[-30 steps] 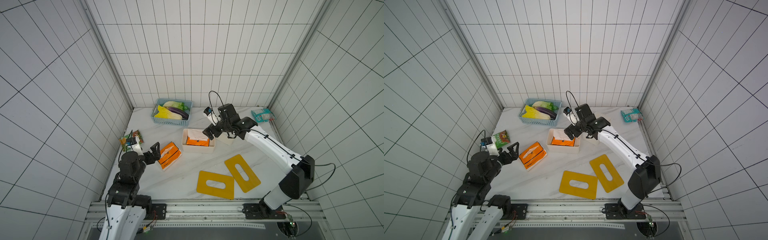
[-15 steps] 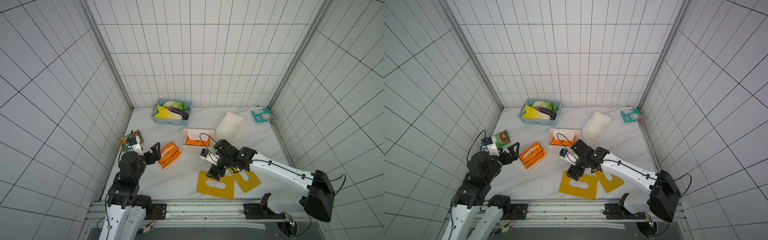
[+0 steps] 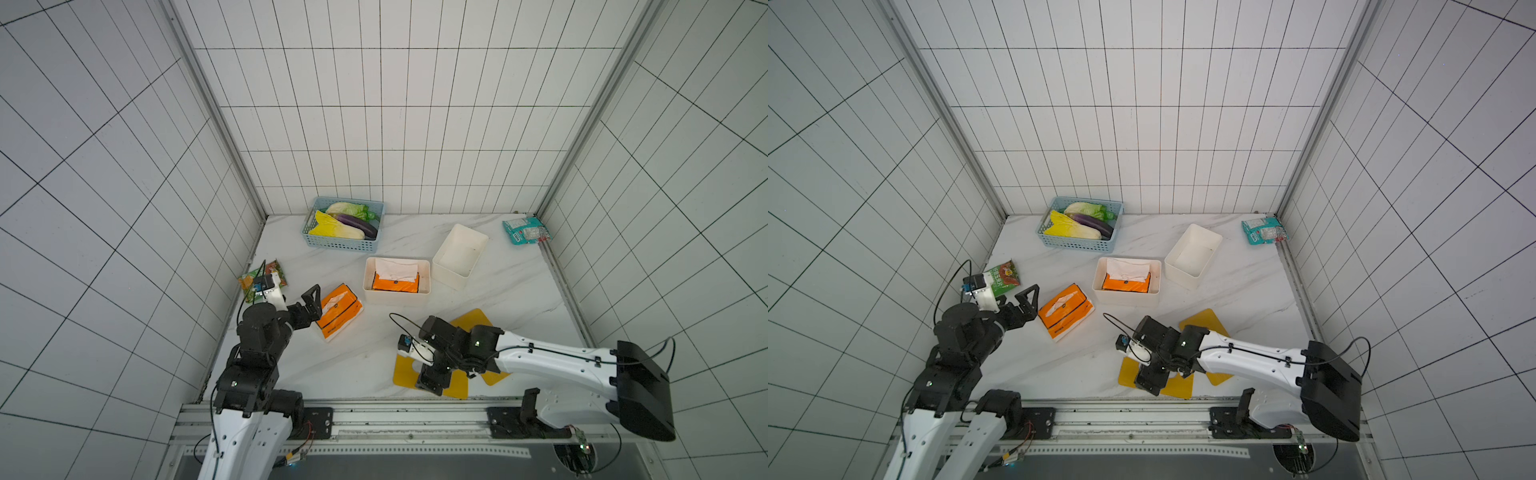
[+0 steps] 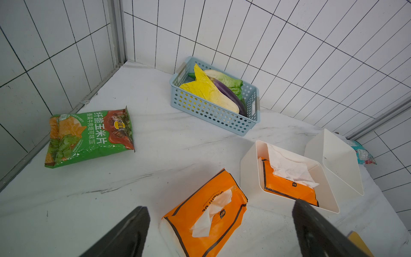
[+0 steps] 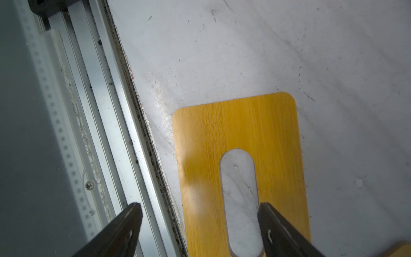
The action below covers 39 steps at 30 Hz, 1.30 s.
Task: Put the tissue paper into the tissue box
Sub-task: Adjust the paper towel at the center of the board.
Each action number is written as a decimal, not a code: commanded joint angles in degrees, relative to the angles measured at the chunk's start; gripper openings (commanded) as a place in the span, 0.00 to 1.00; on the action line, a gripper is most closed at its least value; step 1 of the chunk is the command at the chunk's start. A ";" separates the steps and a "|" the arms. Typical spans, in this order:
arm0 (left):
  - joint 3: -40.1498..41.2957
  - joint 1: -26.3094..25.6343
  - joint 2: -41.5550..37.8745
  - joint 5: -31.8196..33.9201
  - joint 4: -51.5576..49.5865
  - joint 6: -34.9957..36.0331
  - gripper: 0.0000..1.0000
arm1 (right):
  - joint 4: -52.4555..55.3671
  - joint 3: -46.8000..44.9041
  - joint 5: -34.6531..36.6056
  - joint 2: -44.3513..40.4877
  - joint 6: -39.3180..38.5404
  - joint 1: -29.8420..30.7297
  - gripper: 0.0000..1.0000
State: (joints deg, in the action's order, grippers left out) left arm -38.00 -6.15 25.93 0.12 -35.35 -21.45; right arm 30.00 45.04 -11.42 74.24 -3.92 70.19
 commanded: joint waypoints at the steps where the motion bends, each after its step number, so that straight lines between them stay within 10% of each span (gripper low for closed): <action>1: 0.56 0.40 -0.51 -0.58 1.25 0.28 0.99 | -1.28 0.20 2.35 0.83 4.19 1.25 0.83; 11: 0.38 0.35 1.29 -5.07 1.42 -1.31 0.98 | -4.57 -0.77 5.95 7.42 13.88 2.68 0.82; 19: 7.19 -1.34 7.19 -28.91 11.52 -26.20 0.98 | -7.22 -2.41 5.89 10.50 17.17 2.70 0.80; 32: 17.83 -22.43 2.86 -11.45 15.25 -38.95 0.98 | -9.15 -3.46 5.82 10.58 17.37 3.74 0.77; 39: 19.72 -23.15 13.97 -5.32 23.18 -37.23 0.98 | -8.70 -3.64 6.48 10.14 17.54 4.41 0.77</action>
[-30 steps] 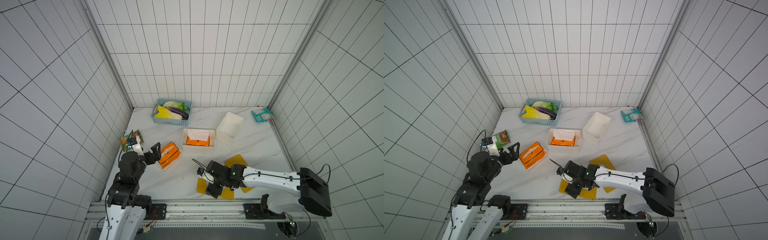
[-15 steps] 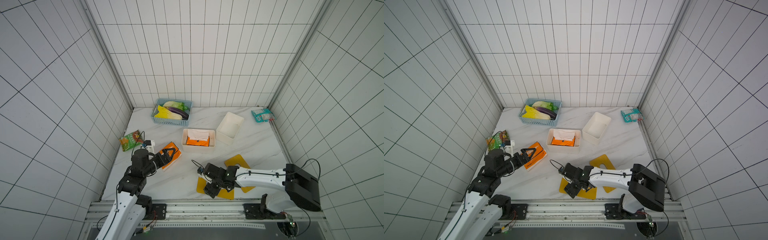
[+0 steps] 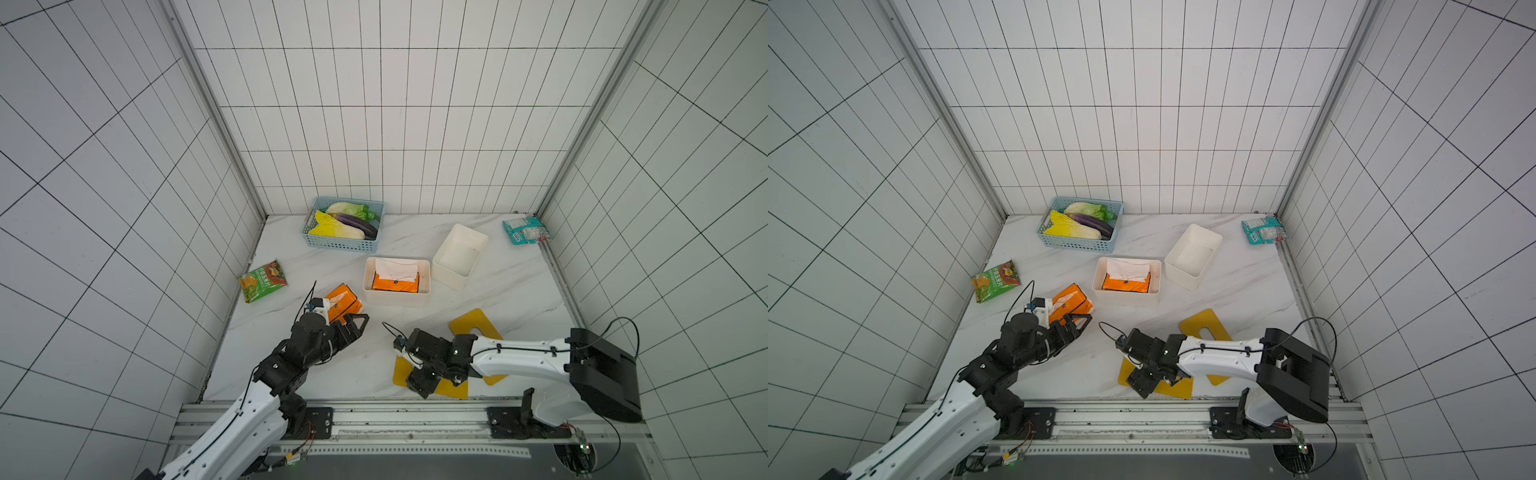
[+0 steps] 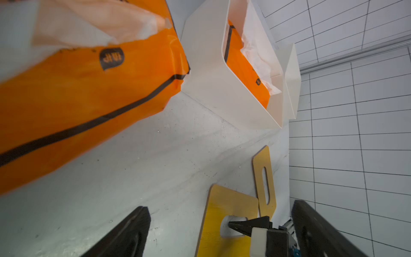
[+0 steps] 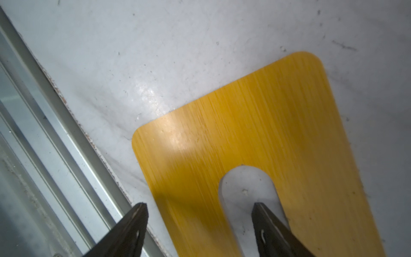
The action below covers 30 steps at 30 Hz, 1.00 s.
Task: Put the tissue paper into the tissue box
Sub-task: Adjust the paper towel at the center of the board, then adjust the box lid at the center of the board.
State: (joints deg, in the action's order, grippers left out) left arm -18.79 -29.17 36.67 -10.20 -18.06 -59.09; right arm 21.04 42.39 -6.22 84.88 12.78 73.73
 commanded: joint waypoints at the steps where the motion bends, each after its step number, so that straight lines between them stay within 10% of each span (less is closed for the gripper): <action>1: 0.47 -0.14 4.67 5.85 6.99 0.83 0.98 | 0.47 -1.00 1.74 -0.66 0.83 1.12 0.77; 8: 0.97 2.77 12.39 11.79 12.28 3.34 0.98 | 1.39 -0.34 3.79 -0.21 0.76 2.88 0.77; 18: 0.83 20.10 14.49 2.08 16.17 5.19 0.98 | 3.13 2.41 5.19 4.94 1.20 4.15 0.75; 30: -0.40 20.25 4.87 -2.44 9.81 5.57 0.98 | 5.75 5.63 10.76 10.20 2.41 6.41 0.62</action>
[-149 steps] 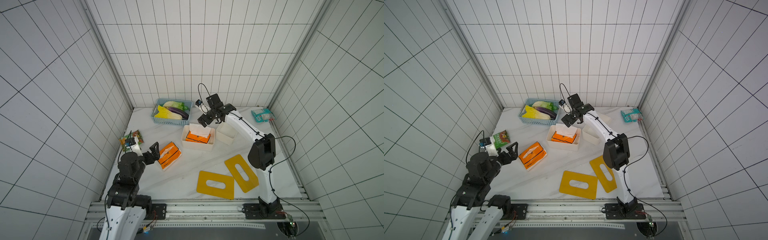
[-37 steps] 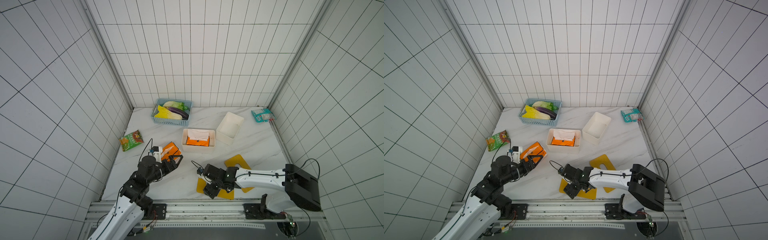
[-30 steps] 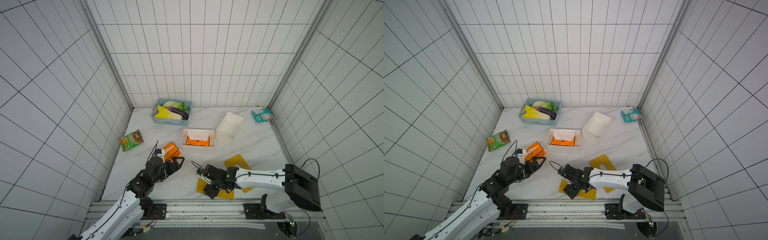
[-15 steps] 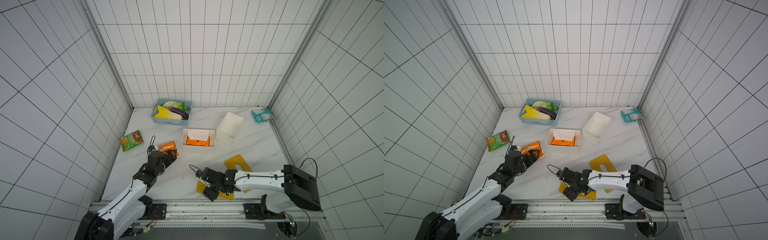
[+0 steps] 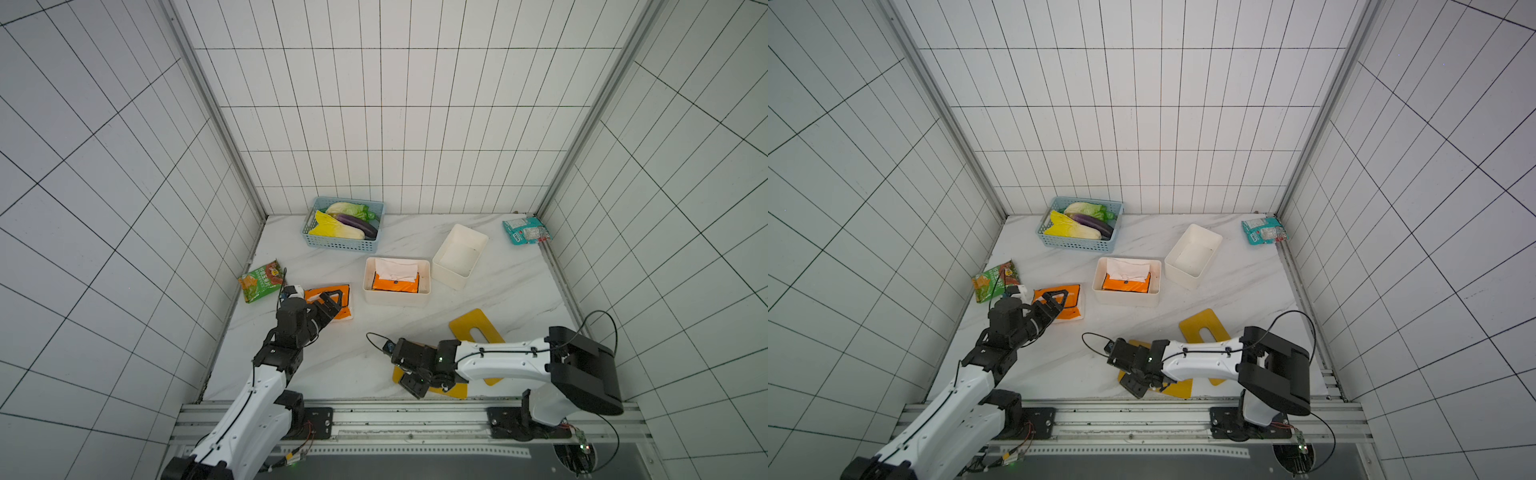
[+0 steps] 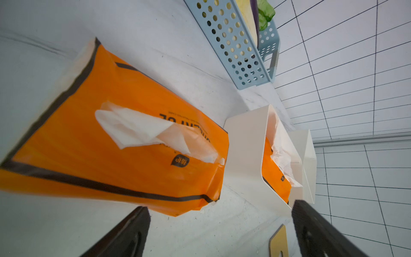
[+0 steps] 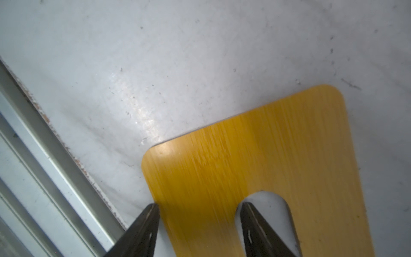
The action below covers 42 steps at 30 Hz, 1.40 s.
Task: Put the tissue paper into the tissue box
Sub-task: Adjust the box lid at the center of the board.
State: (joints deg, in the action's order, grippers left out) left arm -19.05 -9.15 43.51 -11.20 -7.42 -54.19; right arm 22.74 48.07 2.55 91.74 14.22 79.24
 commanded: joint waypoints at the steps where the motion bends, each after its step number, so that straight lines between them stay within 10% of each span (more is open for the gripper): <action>1: 0.04 0.24 -2.70 -1.45 -0.89 0.58 0.98 | 4.07 0.20 2.19 3.74 1.14 1.04 0.62; 22: -12.81 0.18 -15.26 3.02 -16.36 6.78 0.98 | -2.67 20.45 -8.81 20.17 0.94 -10.09 0.42; 34: -20.02 0.26 -13.01 0.92 -22.47 15.97 0.98 | 3.87 17.33 -10.09 9.35 -14.06 -10.95 0.73; 42: -20.94 0.25 -12.88 1.40 -24.22 20.07 0.98 | 7.92 14.14 -11.60 6.08 -17.60 -10.80 0.75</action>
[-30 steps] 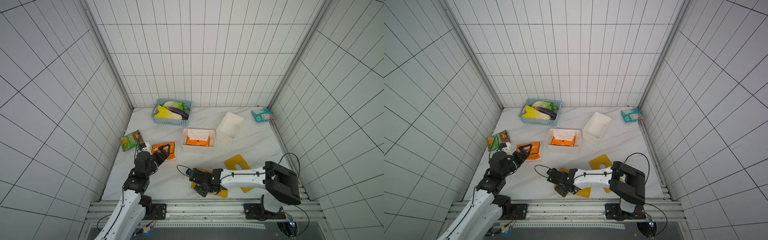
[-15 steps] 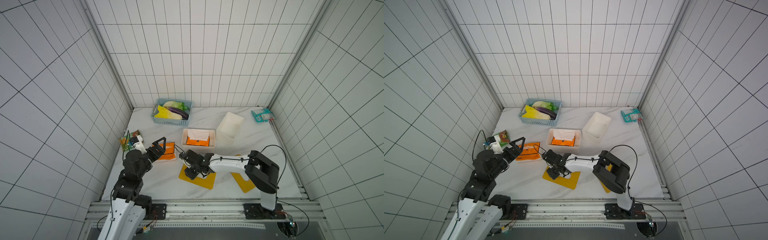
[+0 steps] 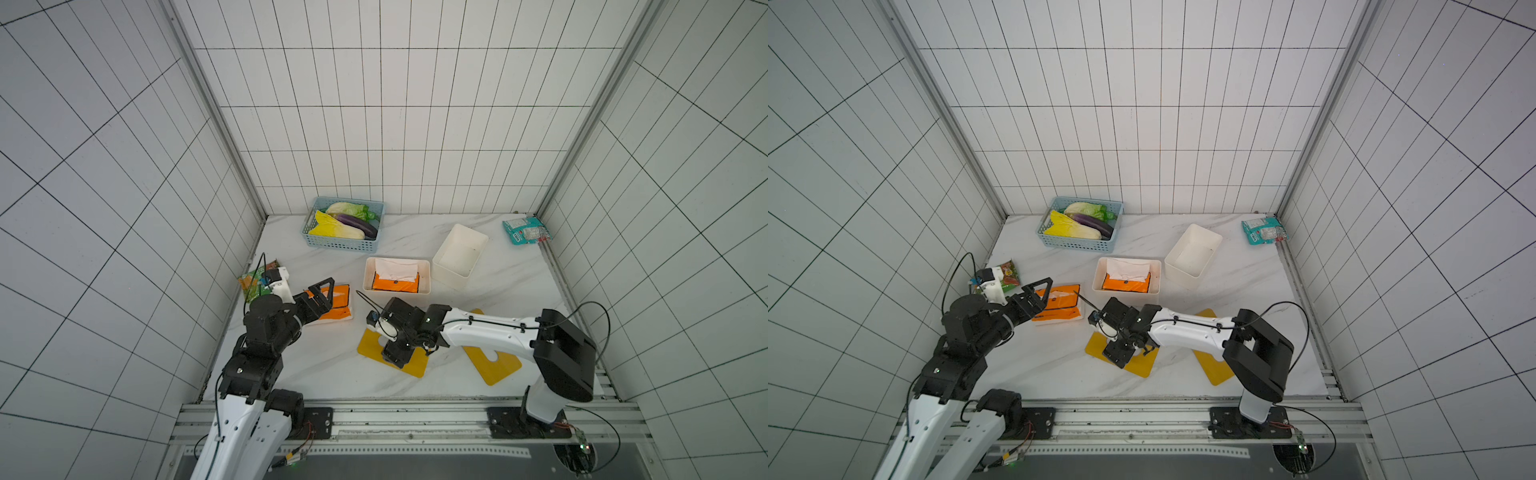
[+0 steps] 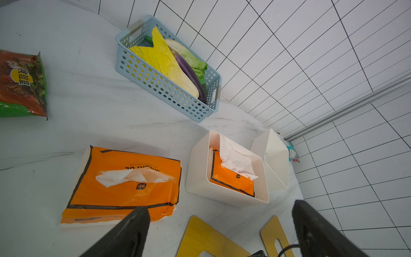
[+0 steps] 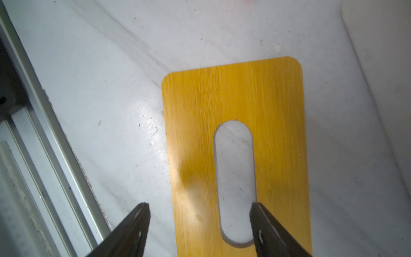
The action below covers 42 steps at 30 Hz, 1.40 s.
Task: Put the tissue paper into the tissue box
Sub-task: Adjust the box lid at the center of the board, then pick up the box lid from the center of the board.
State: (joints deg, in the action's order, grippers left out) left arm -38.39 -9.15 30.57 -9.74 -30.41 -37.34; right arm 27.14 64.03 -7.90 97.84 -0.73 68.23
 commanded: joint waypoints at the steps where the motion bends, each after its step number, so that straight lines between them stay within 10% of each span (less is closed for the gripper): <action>1: -1.62 0.19 0.11 -0.17 -1.31 3.60 0.98 | 3.72 -1.84 -1.09 0.23 -2.84 0.43 0.75; 42: -0.77 0.33 -7.61 12.11 -7.46 11.67 0.98 | 3.38 -1.60 7.80 11.01 -1.74 5.68 0.63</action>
State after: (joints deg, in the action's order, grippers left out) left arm -38.20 -9.04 23.66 -0.78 -36.49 -27.46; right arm 27.64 63.99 -1.65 104.77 -3.73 72.86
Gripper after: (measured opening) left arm 0.983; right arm 0.629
